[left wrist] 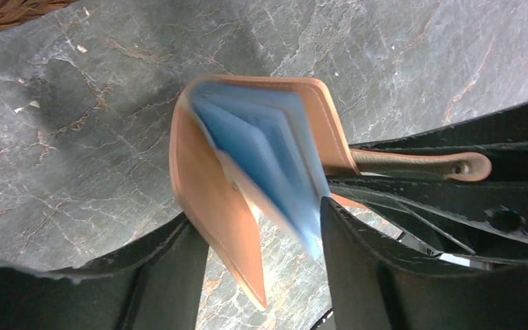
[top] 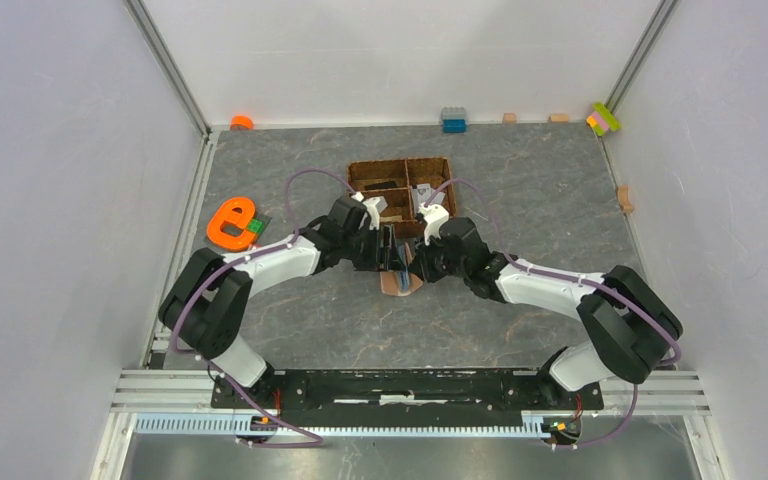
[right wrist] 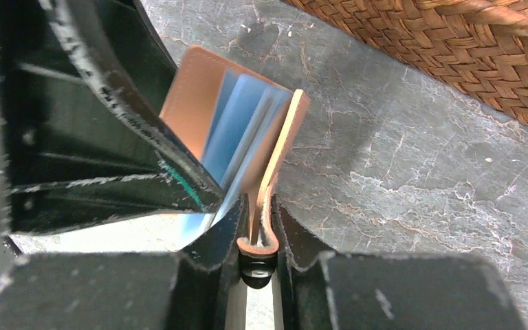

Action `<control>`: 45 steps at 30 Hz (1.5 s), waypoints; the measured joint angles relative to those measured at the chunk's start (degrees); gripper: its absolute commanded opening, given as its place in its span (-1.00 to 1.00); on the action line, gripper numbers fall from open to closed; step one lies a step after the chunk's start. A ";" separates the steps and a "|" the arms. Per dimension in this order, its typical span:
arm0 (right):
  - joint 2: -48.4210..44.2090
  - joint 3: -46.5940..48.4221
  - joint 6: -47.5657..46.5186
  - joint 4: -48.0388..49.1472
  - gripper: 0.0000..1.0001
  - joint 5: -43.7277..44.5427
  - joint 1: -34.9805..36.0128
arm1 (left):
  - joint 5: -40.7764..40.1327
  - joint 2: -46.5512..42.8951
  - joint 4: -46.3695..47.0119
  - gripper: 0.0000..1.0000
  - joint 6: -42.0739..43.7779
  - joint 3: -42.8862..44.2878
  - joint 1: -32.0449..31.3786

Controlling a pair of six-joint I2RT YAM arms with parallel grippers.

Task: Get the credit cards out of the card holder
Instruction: Open the card holder at the center of the board.

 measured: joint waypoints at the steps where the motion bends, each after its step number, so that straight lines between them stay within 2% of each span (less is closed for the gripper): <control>1: -0.26 -0.15 0.00 0.02 -0.90 0.00 0.00 | 0.11 0.35 -0.07 0.13 -0.09 0.09 0.00; 6: -0.39 -0.28 0.00 -0.13 -0.86 0.22 0.00 | 0.33 1.44 -0.63 -0.03 -0.11 1.05 0.00; 8: -0.26 -0.28 0.00 -0.31 -0.69 0.28 -0.02 | 0.39 1.66 -0.87 -0.08 -0.11 1.42 0.00; 11: 0.24 -0.20 0.02 -0.26 -0.57 0.28 -0.13 | 0.42 1.77 -0.96 -0.19 -0.11 1.62 0.00; 17: 0.33 -0.20 0.13 -0.02 -0.54 0.20 -0.22 | -0.24 1.88 -2.08 -0.15 -0.11 2.32 0.00; 21: 0.33 -0.20 0.20 0.22 -0.38 -0.13 -0.22 | -1.22 1.88 -2.58 -0.14 -0.11 2.40 0.00; 25: 0.33 -0.20 0.33 0.83 -0.13 -1.25 -0.22 | -1.55 1.88 -2.84 -0.14 -0.09 2.38 0.00; 32: 0.33 -0.22 0.24 2.14 0.07 -2.78 -0.22 | -1.51 2.19 -3.15 -0.15 -0.09 2.38 0.04; 41: 0.70 -0.22 0.31 2.51 0.12 -3.19 -0.22 | -1.46 2.19 -3.45 -0.17 -0.09 2.40 0.07; 45: 1.86 -0.15 0.37 2.25 -0.14 -2.93 -0.22 | -1.49 2.19 -3.48 -0.17 -0.09 2.40 0.11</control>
